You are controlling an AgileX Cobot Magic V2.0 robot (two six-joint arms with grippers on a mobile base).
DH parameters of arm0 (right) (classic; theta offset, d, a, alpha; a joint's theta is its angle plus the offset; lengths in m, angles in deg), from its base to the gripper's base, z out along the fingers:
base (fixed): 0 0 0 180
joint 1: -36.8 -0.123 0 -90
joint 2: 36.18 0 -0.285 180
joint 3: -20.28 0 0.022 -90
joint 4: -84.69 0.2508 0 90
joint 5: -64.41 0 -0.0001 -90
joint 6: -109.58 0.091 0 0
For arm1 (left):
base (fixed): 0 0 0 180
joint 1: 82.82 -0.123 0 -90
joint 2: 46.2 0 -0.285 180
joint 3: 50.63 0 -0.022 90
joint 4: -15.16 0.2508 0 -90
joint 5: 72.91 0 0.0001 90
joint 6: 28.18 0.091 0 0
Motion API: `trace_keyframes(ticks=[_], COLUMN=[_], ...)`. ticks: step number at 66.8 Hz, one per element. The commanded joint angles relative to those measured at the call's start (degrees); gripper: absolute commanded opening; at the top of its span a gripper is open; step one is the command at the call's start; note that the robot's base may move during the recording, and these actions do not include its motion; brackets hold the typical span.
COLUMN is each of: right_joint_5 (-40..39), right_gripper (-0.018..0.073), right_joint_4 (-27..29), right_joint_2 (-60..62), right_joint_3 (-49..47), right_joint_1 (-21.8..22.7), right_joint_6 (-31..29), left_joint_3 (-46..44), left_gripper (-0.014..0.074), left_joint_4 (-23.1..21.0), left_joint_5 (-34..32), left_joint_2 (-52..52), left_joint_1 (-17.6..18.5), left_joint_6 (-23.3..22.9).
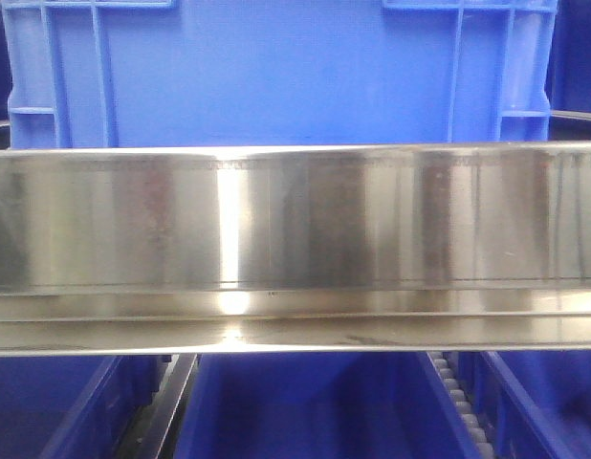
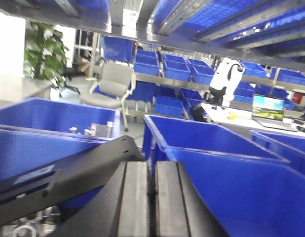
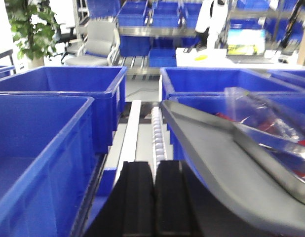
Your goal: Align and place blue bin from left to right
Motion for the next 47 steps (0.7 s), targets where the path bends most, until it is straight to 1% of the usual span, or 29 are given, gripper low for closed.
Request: trace_keyframes(ticks=[1, 8, 26, 34, 41, 47], right_joint_5=[0.69, 3.84, 12.47, 14.67, 17.39, 19.70], right_gripper=[-0.0085, -0.0085, -0.0085, -0.0075, -0.0075, -0.0075], right_joint_4=[0.68, 0.68, 0.93, 0.93, 0.93, 0.93], right_joint_2=[-4.07, -10.47, -25.07, -30.91, -35.90, -39.29], right_joint_3=[-3.77, -9.60, -23.58, -28.72, -33.09, -36.08], right_joint_1=[-0.05, -0.05, -0.70, -2.67, -5.69, -7.58], right_joint_6=[0.04, 0.04, 0.04, 0.04, 1.23, 2.73], left_joint_3=[-4.86, -11.26, -23.22, -27.78, -32.83, -36.44], left_gripper=[-0.0111, -0.0111, -0.0111, -0.0111, -0.0111, -0.0111], left_joint_4=[-1.45, -1.45, -1.45, -1.92, -1.81, -0.15], left_joint_5=[4.86, 11.11, 20.52, 23.36, 27.85, 30.56], left_joint_2=[-3.68, -9.07, -20.80, -25.56, -30.38, -33.94], left_joint_1=[-0.03, -0.03, -0.03, 0.08, 1.69, 3.57], left_joint_6=[-0.21, -0.21, -0.21, -0.21, -0.21, -0.21])
